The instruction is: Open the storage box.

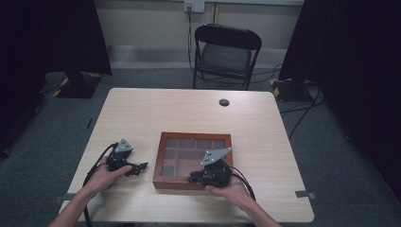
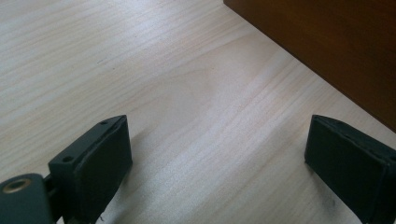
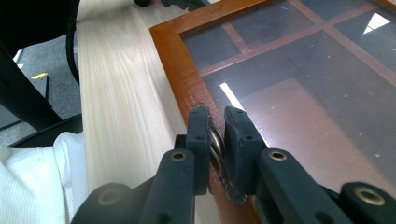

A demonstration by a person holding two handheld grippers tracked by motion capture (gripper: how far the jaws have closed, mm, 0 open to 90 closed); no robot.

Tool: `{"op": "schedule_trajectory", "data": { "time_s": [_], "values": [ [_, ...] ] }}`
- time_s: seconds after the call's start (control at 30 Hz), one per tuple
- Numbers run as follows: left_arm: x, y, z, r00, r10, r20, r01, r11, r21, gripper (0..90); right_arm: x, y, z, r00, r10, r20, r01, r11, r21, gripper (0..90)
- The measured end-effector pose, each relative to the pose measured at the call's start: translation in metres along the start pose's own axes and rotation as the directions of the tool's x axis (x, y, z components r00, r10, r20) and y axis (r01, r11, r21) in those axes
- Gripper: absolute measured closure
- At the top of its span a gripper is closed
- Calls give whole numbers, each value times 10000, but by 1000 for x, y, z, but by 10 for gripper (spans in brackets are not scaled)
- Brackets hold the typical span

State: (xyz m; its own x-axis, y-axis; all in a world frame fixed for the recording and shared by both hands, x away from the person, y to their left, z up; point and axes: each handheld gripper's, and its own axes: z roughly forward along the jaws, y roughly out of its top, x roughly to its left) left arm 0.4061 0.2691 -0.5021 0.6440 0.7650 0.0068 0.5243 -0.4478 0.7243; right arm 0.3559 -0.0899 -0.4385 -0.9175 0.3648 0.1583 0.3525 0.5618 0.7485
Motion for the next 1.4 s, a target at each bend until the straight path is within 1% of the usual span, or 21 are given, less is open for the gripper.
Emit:
{"op": "schedule_trajectory", "data": {
  "time_s": [0.3, 0.4, 0.53, 0.8, 0.97, 1.03, 1.4],
  "values": [
    [0, 0, 0, 10000, 31, -3, -31, 10000, 28, 66, -1, 3, -1, 9999, 20, -171, -14, 9995, 323, 815],
    [0, 0, 0, 10000, 6, -3, -6, 10000, 8, 65, -1, 4, -3, 9998, 45, -198, -39, 9995, 303, 815],
    [0, 0, 0, 10000, -5, 0, 5, 10000, 3, 66, -1, 7, -8, 9996, 35, -276, -33, 10000, 81, 816],
    [0, 0, 0, 10000, -4, -2, 4, 10000, 4, 66, -1, 11, -14, 9997, 29, -233, -32, 9999, -128, 815],
    [0, 0, 0, 10000, -6, 1, 6, 10000, -1, 66, 0, 13, -16, 9998, 23, -221, -25, 9999, -100, 815],
    [0, 0, 0, 10000, -2, 0, 2, 10000, 6, 66, 0, 14, -16, 9998, -20, -203, 16, 9999, -164, 815],
    [0, 0, 0, 10000, -2, 13, 2, 10000, 13, 65, 0, 19, -22, 9997, 107, -226, -113, 9996, -263, 815]
  ]
}}
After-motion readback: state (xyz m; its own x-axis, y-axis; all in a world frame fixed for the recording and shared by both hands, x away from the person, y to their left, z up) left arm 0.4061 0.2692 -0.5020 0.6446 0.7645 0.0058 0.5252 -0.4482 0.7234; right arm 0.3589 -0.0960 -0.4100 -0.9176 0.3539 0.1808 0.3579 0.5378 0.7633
